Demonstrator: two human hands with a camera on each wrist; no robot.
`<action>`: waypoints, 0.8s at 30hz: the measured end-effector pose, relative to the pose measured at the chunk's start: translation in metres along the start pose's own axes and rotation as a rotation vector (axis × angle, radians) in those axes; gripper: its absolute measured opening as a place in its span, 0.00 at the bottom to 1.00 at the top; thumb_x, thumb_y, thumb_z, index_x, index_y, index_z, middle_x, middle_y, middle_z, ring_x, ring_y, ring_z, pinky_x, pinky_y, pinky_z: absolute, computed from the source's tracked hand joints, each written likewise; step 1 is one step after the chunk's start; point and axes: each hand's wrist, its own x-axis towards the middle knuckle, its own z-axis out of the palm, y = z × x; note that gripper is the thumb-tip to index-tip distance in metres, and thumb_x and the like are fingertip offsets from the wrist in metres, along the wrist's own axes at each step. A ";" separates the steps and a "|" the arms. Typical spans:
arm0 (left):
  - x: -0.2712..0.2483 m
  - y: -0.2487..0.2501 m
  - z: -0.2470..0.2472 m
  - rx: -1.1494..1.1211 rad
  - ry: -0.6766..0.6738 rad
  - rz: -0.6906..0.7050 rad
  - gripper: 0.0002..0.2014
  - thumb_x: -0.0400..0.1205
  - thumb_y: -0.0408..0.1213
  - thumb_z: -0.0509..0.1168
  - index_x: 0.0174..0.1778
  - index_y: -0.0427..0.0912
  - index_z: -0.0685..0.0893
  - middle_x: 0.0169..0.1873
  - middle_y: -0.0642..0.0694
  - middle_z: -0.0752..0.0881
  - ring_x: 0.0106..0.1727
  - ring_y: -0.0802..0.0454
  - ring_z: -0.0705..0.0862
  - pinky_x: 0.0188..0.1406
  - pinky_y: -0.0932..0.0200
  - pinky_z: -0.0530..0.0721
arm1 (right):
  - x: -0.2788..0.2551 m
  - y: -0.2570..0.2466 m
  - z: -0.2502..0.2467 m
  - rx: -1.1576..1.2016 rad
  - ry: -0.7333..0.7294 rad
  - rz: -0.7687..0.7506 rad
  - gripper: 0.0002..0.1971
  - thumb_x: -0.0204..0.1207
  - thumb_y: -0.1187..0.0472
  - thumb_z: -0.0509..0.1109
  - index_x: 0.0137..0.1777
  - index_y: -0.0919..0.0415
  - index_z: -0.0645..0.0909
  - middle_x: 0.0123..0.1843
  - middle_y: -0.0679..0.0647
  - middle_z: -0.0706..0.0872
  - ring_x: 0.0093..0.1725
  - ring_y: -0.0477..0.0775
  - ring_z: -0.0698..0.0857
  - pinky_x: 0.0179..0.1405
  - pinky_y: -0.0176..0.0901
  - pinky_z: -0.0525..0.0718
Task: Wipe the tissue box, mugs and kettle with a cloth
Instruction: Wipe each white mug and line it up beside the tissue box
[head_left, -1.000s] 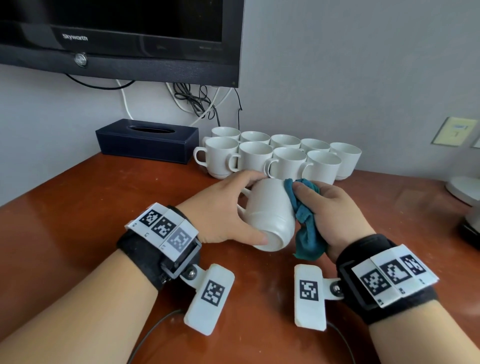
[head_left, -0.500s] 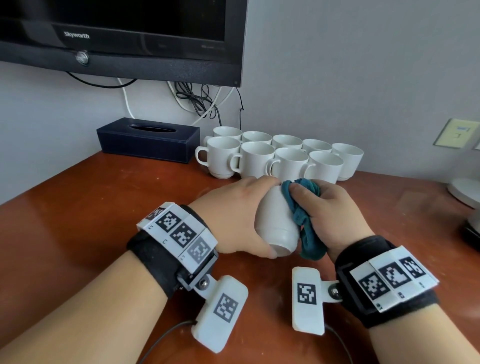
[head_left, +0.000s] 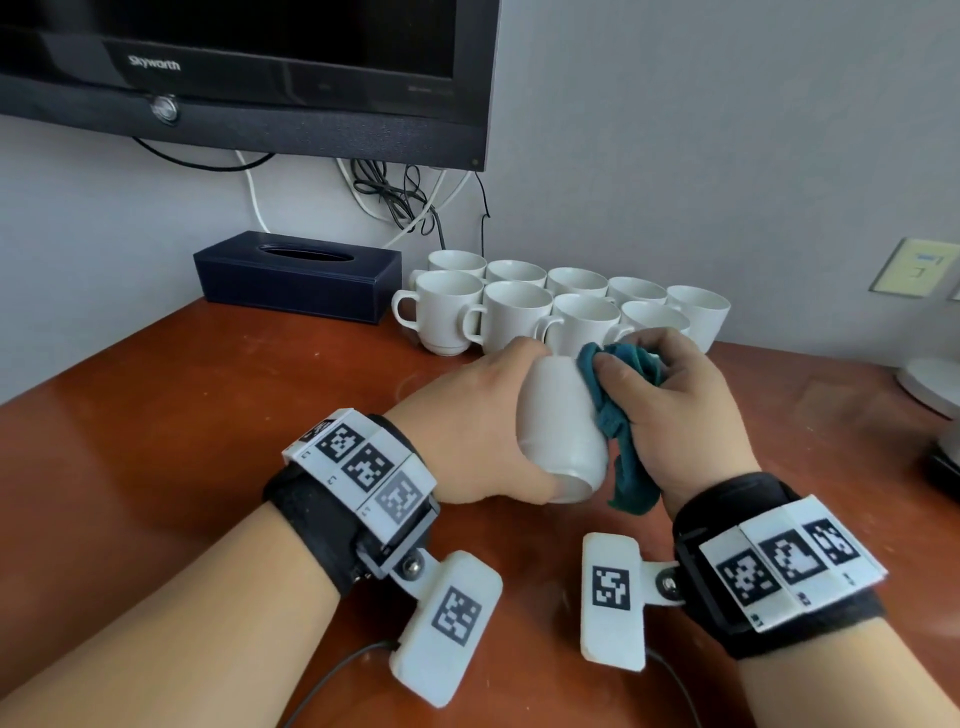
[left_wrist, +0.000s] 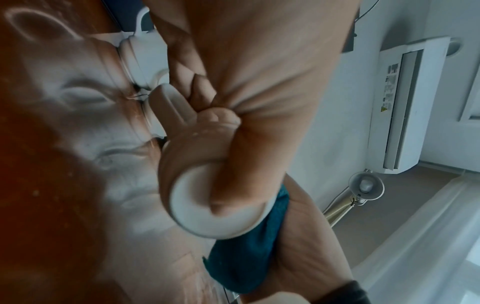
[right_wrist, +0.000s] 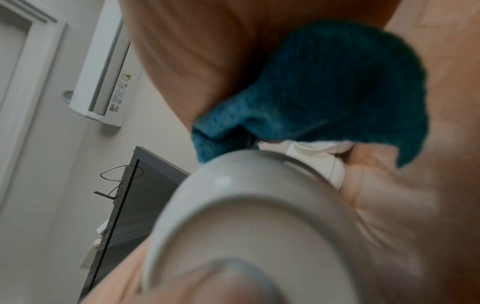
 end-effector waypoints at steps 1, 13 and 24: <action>-0.001 0.000 -0.001 -0.020 0.032 -0.013 0.49 0.61 0.69 0.82 0.73 0.61 0.64 0.62 0.59 0.78 0.57 0.53 0.82 0.57 0.45 0.87 | 0.000 -0.001 -0.001 -0.006 0.016 -0.017 0.04 0.81 0.57 0.76 0.45 0.52 0.84 0.34 0.42 0.88 0.34 0.45 0.84 0.38 0.49 0.84; -0.002 -0.004 -0.006 -0.112 0.209 -0.092 0.50 0.62 0.68 0.82 0.74 0.59 0.65 0.62 0.57 0.78 0.58 0.50 0.82 0.53 0.49 0.85 | -0.006 -0.006 0.003 0.060 -0.042 0.005 0.09 0.81 0.58 0.76 0.39 0.58 0.85 0.27 0.50 0.86 0.27 0.49 0.81 0.29 0.46 0.80; 0.001 -0.005 0.002 -0.161 0.187 -0.055 0.49 0.55 0.74 0.78 0.70 0.63 0.67 0.62 0.61 0.81 0.58 0.55 0.83 0.58 0.47 0.87 | -0.007 -0.008 0.003 0.062 -0.020 -0.011 0.10 0.80 0.57 0.78 0.38 0.55 0.85 0.27 0.47 0.85 0.28 0.49 0.81 0.31 0.45 0.81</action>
